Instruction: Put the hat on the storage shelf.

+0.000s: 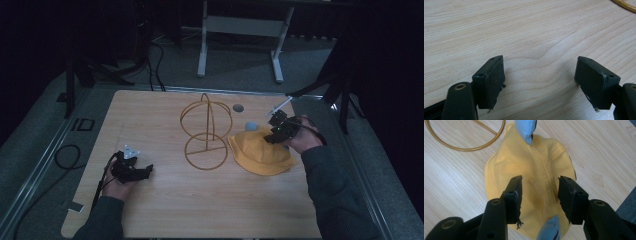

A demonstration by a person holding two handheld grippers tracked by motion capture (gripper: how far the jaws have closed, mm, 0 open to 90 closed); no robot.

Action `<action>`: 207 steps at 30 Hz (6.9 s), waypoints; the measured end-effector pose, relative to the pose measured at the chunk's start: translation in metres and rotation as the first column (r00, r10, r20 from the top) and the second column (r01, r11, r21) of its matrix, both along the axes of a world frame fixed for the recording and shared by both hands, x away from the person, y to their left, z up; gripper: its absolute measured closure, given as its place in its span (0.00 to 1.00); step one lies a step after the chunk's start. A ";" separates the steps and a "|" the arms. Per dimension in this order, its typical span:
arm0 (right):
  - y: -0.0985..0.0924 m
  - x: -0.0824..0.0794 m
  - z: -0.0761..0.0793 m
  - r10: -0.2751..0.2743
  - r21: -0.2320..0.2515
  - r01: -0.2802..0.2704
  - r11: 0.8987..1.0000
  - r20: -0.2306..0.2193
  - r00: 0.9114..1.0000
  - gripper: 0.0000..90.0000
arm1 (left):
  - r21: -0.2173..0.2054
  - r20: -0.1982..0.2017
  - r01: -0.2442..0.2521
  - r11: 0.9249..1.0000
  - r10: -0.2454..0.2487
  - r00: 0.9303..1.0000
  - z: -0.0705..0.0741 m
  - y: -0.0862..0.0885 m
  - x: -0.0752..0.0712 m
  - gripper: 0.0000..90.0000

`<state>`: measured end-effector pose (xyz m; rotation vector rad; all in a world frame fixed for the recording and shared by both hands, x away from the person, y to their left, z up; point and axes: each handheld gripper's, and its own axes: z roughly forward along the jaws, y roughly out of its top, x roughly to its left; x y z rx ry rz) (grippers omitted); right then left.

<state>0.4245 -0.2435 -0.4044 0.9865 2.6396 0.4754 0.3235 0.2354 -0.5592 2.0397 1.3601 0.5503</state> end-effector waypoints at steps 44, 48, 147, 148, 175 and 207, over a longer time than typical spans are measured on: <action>0.002 0.016 -0.002 0.049 -0.054 -0.056 0.997 -0.119 0.992 0.91 | 0.000 -0.001 0.001 1.000 -0.001 1.000 0.000 0.000 -0.001 0.27; 0.000 0.012 0.001 0.055 -0.070 -0.063 0.996 -0.104 0.993 0.91 | -0.001 -0.001 0.000 1.000 0.000 1.000 0.000 0.000 -0.001 0.27; -0.028 -0.014 0.105 0.061 0.536 -0.177 0.826 0.227 0.972 0.93 | -0.001 -0.003 0.003 1.000 -0.003 1.000 0.000 0.000 -0.001 0.27; -0.027 -0.014 0.105 0.064 0.537 -0.180 0.824 0.228 0.972 0.93 | 0.000 -0.003 0.003 1.000 -0.003 1.000 0.000 0.000 -0.001 0.27; 0.000 -0.012 0.113 0.111 0.541 -0.227 0.810 0.238 0.965 0.93 | 0.001 -0.005 0.003 1.000 -0.003 1.000 0.000 -0.001 0.000 0.27; 0.076 -0.002 0.123 0.198 0.453 -0.283 0.845 0.227 0.953 0.93 | 0.001 -0.006 0.007 1.000 -0.007 1.000 0.001 -0.002 0.000 0.27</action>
